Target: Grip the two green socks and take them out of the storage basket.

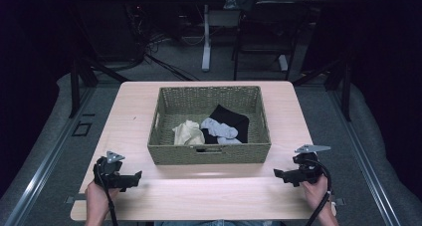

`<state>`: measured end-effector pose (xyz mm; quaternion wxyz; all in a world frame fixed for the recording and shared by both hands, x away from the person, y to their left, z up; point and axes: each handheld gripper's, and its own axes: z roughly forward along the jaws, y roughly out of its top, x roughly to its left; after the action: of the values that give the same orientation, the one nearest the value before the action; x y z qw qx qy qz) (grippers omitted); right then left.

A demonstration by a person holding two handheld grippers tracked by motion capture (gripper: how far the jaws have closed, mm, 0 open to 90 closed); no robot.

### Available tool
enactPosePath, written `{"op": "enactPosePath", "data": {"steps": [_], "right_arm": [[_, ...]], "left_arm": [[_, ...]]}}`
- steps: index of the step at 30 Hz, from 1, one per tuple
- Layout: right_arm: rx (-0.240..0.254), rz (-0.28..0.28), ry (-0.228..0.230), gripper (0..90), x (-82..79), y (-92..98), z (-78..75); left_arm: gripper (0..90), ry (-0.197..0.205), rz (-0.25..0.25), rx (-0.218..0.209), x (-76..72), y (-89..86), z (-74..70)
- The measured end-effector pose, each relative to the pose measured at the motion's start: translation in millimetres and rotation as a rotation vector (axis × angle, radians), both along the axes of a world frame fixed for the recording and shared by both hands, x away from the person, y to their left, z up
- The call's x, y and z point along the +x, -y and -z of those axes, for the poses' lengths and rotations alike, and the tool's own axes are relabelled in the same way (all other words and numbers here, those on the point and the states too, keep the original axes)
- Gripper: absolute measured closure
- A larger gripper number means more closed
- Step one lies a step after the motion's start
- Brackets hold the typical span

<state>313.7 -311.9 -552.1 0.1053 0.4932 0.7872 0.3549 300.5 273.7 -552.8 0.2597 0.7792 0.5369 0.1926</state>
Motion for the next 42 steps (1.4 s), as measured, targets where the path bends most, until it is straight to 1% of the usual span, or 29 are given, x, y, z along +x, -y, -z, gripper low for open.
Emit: {"op": "enactPosePath", "data": {"steps": [3,9,10,11,13,14,16,19,20,21,23,24,25,26,27,28,29,30,31,32,33,34,35,36,37,38,39,40,42], "right_arm": [[-0.026,0.017,-0.008,0.3,0.1,1.4,-0.3],[-0.077,0.091,-0.013,1.3,-5.0,7.6,-2.5],[-0.083,0.101,-0.018,1.3,-6.3,8.5,-2.6],[-0.080,0.110,-0.031,1.3,-7.4,9.0,-2.7],[-0.083,0.118,-0.032,1.3,-7.9,9.5,-2.4],[-0.094,0.129,-0.033,1.3,-8.8,10.5,-2.7],[-0.097,0.130,-0.038,1.3,-9.0,10.8,-2.8],[-0.109,0.123,-0.050,1.3,-9.2,10.8,-1.7],[-0.112,0.120,-0.061,1.3,-9.2,10.6,-1.0],[-0.112,0.120,-0.061,1.3,-9.2,10.6,-1.0],[-0.115,0.119,-0.060,1.7,-9.1,11.3,-0.5],[-0.109,0.116,-0.050,1.8,-9.7,10.8,-1.6],[-0.109,0.116,-0.050,1.8,-9.7,10.8,-1.6],[-0.113,0.116,-0.048,1.8,-9.8,9.9,-1.9],[-0.120,0.108,-0.054,1.8,-9.8,8.7,-2.2],[-0.128,0.098,-0.054,1.9,-9.5,7.3,-1.7],[-0.128,0.098,-0.054,1.9,-9.5,7.3,-1.7],[-0.130,0.098,-0.054,1.9,-9.1,6.2,-0.9],[-0.130,0.098,-0.054,1.9,-9.1,6.2,-0.9],[-0.129,0.098,-0.053,1.9,-8.9,5.9,-0.8],[-0.129,0.098,-0.053,1.9,-8.9,5.9,-0.8],[-0.127,0.096,-0.052,2.1,-8.8,5.9,-0.7],[-0.127,0.096,-0.052,2.1,-8.8,5.9,-0.7],[-0.124,0.093,-0.054,3.1,-9.1,6.0,-0.9],[-0.124,0.089,-0.054,3.1,-9.2,6.1,-1.2],[-0.123,0.087,-0.052,3.1,-9.3,6.2,-1.3],[-0.123,0.087,-0.052,3.1,-9.3,6.2,-1.3],[-0.123,0.090,-0.049,3.2,-9.2,5.7,-1.2],[-0.122,0.089,-0.047,3.2,-9.0,5.7,-0.7]], "left_arm": [[0.2,-0.004,-0.004,-0.001,0.8,0.5,0.6],[0.2,-0.005,-0.007,0.009,2.1,0.4,-1.5],[0.4,-0.027,0.003,0.012,3.8,-1.3,-4.4],[0.4,-0.031,0.006,0.013,5.2,-2.3,-5.8],[0.5,-0.043,0.006,0.011,6.8,-2.8,-6.9],[0.6,-0.065,0.014,-0.001,10.4,-5.2,-10.2],[0.6,-0.071,0.013,-0.011,11.9,-5.7,-12.3],[0.9,-0.097,0.046,-0.058,16.3,-7.6,-25.3],[1.1,-0.097,0.066,-0.078,18.4,-7.8,-33.8],[1.1,-0.097,0.066,-0.078,18.4,-7.8,-33.8],[1.1,-0.094,0.084,-0.092,21.0,-6.8,-44.7],[1.0,-0.094,0.112,-0.104,24.9,-6.1,-56.1],[1.0,-0.094,0.112,-0.104,24.9,-6.1,-56.1],[1.0,-0.098,0.133,-0.116,28.0,-5.1,-63.2],[1.0,-0.100,0.146,-0.116,29.9,-4.1,-68.0],[0.9,-0.099,0.173,-0.113,34.0,-1.1,-79.1],[0.9,-0.099,0.173,-0.113,34.0,-1.1,-79.1],[0.9,-0.095,0.198,-0.092,38.6,3.6,-92.8],[0.6,-0.095,0.198,-0.092,38.6,3.6,-92.8],[0.3,-0.093,0.221,-0.084,44.1,7.8,-105.0],[0.3,-0.093,0.221,-0.084,44.1,7.8,-105.0],[0.2,-0.097,0.242,-0.072,50.1,12.8,-114.9],[0.2,-0.097,0.242,-0.072,50.1,12.8,-114.9],[0.2,-0.105,0.268,-0.061,56.7,19.4,-124.5],[0.2,-0.105,0.268,-0.061,56.7,19.4,-124.5],[0.2,-0.108,0.293,-0.050,62.9,25.9,-132.2],[0.2,-0.108,0.293,-0.050,62.9,25.9,-132.2],[0.2,-0.104,0.312,-0.034,69.2,33.3,-139.4],[0.2,-0.105,0.319,-0.033,72.6,37.2,-142.5]]}}
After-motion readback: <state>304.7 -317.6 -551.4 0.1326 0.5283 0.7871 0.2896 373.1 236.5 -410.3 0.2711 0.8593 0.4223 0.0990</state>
